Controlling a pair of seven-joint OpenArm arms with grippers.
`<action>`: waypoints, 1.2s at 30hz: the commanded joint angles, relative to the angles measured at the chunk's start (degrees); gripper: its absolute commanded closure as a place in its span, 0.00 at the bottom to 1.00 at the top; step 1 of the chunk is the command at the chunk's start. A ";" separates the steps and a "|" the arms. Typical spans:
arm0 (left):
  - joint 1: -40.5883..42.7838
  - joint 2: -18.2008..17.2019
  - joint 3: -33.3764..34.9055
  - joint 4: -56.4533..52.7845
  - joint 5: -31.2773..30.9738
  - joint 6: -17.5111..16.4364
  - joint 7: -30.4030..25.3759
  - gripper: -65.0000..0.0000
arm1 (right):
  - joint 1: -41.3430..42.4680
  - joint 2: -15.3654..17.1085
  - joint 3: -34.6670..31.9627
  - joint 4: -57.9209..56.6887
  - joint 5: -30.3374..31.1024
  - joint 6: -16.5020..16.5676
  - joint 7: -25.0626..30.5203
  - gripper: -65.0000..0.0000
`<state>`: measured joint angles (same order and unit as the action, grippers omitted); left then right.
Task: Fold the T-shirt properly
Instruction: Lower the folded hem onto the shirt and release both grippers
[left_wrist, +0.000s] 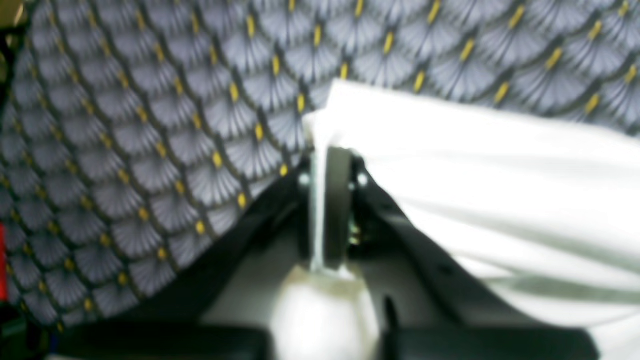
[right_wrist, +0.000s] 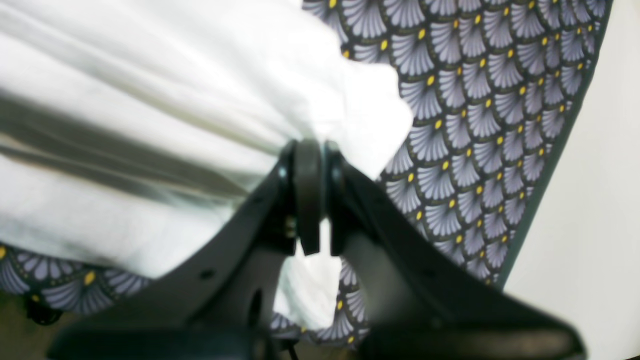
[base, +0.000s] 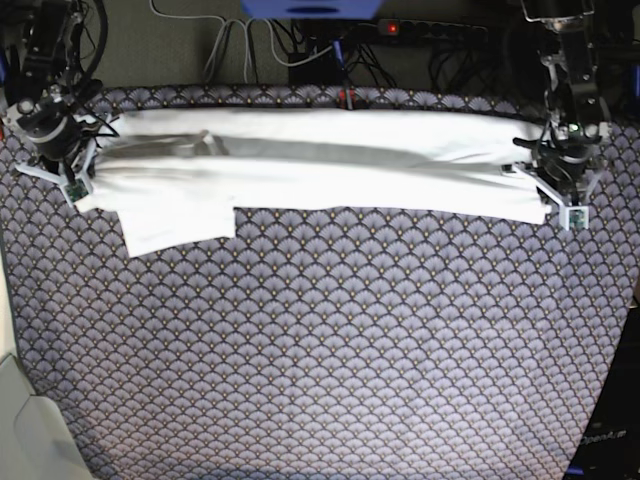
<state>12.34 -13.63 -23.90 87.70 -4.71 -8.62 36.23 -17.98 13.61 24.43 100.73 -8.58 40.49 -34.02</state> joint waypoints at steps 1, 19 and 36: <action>-0.51 -1.10 -0.50 0.17 0.80 1.02 -1.02 0.86 | 0.09 0.94 0.41 0.85 -0.43 -0.49 0.13 0.97; -0.78 -1.10 -0.50 -1.06 0.62 0.93 -1.11 0.32 | -1.93 1.30 0.85 1.12 -0.43 -0.49 0.13 0.60; -1.48 -1.01 -0.58 -1.06 0.62 0.93 -1.11 0.32 | -3.87 1.21 2.70 11.23 -0.43 -0.49 -0.84 0.60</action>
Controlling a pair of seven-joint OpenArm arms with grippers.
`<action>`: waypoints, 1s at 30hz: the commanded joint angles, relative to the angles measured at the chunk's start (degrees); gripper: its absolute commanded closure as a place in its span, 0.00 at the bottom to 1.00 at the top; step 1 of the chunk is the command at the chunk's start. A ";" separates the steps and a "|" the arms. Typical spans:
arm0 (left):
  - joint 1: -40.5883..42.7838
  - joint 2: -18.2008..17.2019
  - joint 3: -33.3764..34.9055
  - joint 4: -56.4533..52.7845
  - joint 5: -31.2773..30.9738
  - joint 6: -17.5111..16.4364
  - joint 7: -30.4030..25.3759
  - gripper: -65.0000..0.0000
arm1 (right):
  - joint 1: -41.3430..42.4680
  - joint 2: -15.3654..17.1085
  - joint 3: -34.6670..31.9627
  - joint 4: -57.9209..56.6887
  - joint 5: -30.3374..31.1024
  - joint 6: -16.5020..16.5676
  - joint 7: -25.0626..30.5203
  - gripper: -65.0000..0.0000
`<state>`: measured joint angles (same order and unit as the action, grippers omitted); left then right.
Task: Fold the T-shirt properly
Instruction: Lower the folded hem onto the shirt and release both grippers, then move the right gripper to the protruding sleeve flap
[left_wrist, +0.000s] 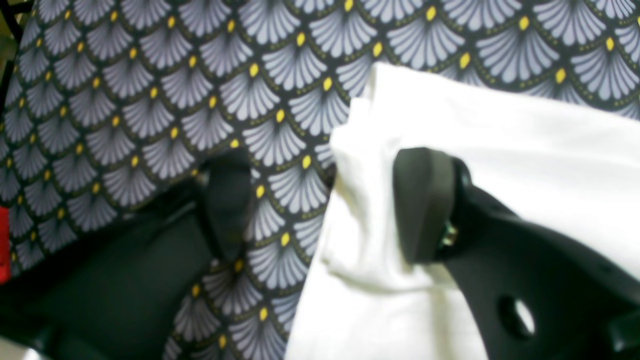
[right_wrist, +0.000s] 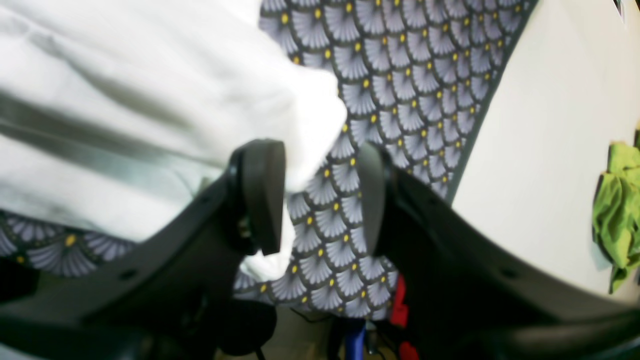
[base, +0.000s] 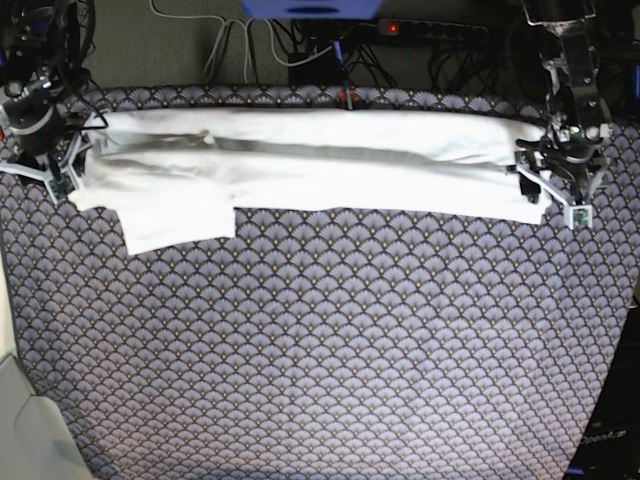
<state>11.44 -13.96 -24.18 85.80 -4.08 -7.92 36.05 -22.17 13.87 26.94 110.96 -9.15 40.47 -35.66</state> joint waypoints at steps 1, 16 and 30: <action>-0.58 -0.68 -0.21 0.84 -0.01 0.23 -0.93 0.32 | 0.42 0.94 0.09 1.00 0.14 -0.47 0.45 0.60; -0.58 -0.68 -0.21 1.19 -0.01 0.23 -0.93 0.32 | 8.77 0.94 -4.30 1.00 0.14 -0.47 -6.67 0.59; -0.32 -0.51 -0.21 1.37 0.25 0.23 -0.84 0.32 | 30.22 -5.30 -12.57 -13.68 0.14 -0.47 -22.41 0.57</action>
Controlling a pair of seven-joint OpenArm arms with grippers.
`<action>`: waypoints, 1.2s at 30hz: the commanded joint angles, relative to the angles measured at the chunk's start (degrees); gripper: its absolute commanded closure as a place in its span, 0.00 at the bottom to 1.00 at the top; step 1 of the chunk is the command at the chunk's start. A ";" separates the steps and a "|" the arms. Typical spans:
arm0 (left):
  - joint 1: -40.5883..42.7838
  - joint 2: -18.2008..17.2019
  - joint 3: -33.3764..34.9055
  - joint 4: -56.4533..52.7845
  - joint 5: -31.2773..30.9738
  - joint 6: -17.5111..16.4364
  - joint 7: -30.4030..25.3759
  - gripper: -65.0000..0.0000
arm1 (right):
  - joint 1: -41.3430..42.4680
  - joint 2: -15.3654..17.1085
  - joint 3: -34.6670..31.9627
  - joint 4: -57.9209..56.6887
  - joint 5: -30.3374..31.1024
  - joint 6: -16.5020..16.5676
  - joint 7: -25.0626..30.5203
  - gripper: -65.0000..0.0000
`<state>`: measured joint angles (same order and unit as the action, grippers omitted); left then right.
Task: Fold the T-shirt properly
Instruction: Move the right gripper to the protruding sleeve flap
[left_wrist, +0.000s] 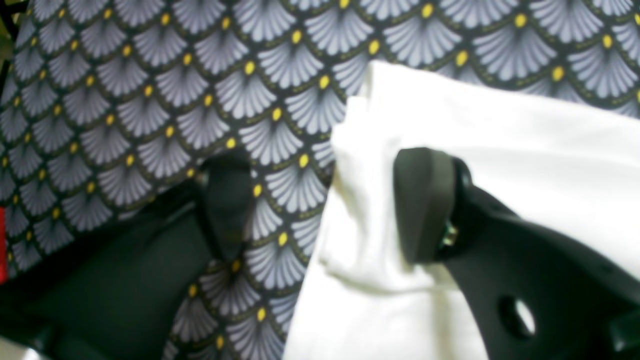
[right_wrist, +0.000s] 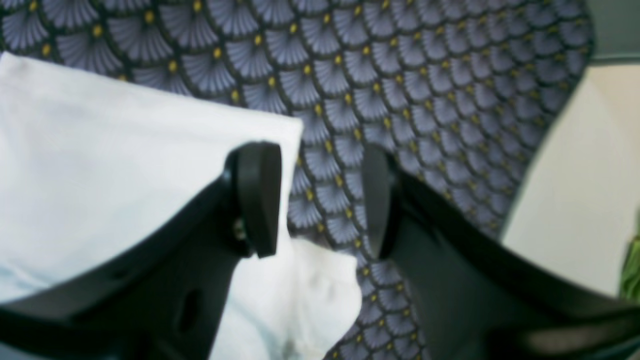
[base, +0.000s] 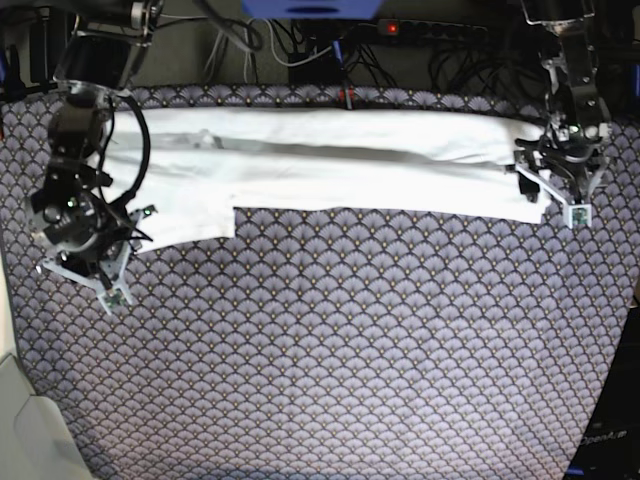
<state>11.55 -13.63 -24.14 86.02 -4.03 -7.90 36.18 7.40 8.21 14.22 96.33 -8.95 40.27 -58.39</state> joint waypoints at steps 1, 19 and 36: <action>-0.34 -0.83 -0.25 1.15 0.21 0.21 -0.98 0.32 | 1.08 0.28 0.16 -0.91 -0.06 -0.27 0.76 0.57; -0.52 -0.83 -0.25 1.15 0.47 0.21 -0.98 0.32 | 8.21 3.09 0.42 -19.46 5.21 -0.27 5.60 0.57; -0.61 -0.75 -0.25 1.06 0.47 0.30 -0.98 0.32 | 10.40 5.99 0.42 -29.39 5.30 -0.27 11.75 0.57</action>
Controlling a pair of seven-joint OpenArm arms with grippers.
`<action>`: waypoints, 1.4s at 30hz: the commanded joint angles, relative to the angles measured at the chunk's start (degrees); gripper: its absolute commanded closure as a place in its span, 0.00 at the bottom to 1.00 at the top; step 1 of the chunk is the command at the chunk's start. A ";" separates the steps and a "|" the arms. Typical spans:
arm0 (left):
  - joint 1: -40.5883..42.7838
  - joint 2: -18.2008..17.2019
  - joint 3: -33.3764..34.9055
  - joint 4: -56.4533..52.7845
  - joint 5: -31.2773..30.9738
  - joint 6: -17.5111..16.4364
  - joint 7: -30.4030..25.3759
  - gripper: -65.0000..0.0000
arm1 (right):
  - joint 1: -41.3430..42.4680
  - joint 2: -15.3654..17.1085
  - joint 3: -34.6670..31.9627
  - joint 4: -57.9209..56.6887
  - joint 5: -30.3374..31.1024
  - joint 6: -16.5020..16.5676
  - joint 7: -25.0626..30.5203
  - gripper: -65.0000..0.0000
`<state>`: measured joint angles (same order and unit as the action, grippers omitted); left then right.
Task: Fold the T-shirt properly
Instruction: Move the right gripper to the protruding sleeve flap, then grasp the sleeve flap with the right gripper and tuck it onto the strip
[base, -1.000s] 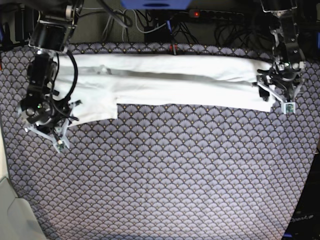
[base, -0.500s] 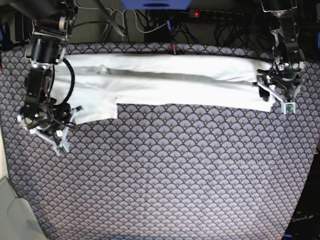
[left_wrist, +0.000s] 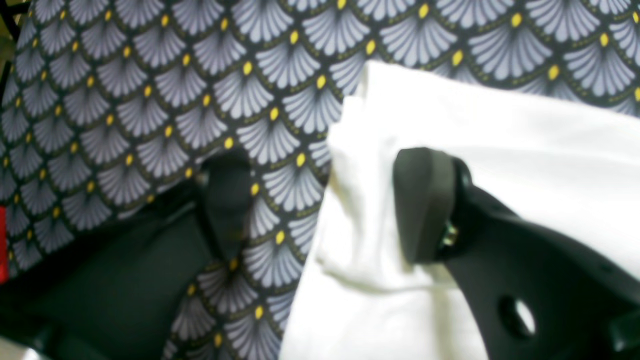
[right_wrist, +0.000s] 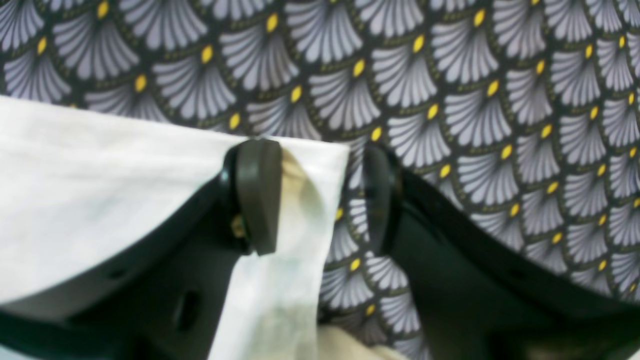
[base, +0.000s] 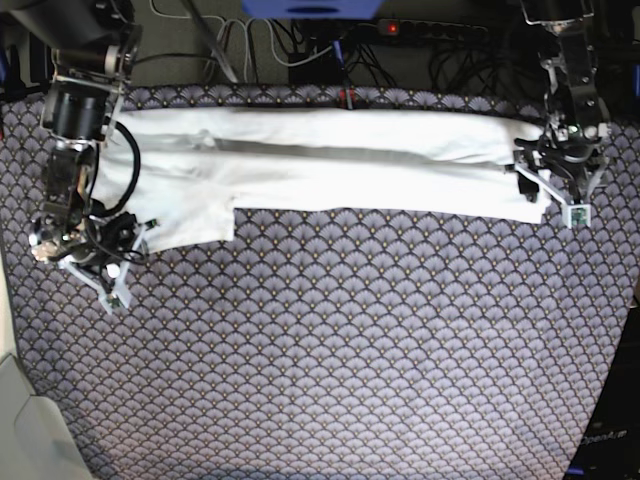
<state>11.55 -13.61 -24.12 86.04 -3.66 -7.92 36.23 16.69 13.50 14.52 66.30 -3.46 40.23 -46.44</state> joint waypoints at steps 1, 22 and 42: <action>-0.61 -0.77 -0.28 0.95 0.10 0.32 -1.02 0.32 | 1.11 0.70 0.11 0.38 -0.18 -0.23 -0.03 0.57; -0.69 -0.68 -0.28 0.69 0.10 0.32 -1.02 0.32 | -3.28 0.70 0.11 1.43 -0.10 -0.23 0.15 1.00; -0.69 -0.77 -0.28 0.60 0.01 0.32 -1.02 0.32 | -21.83 0.17 0.11 39.94 -0.36 -0.23 -5.74 1.00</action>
<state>11.42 -13.50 -24.12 85.84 -3.66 -7.77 36.23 -5.54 12.99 14.37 105.34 -4.10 40.23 -52.80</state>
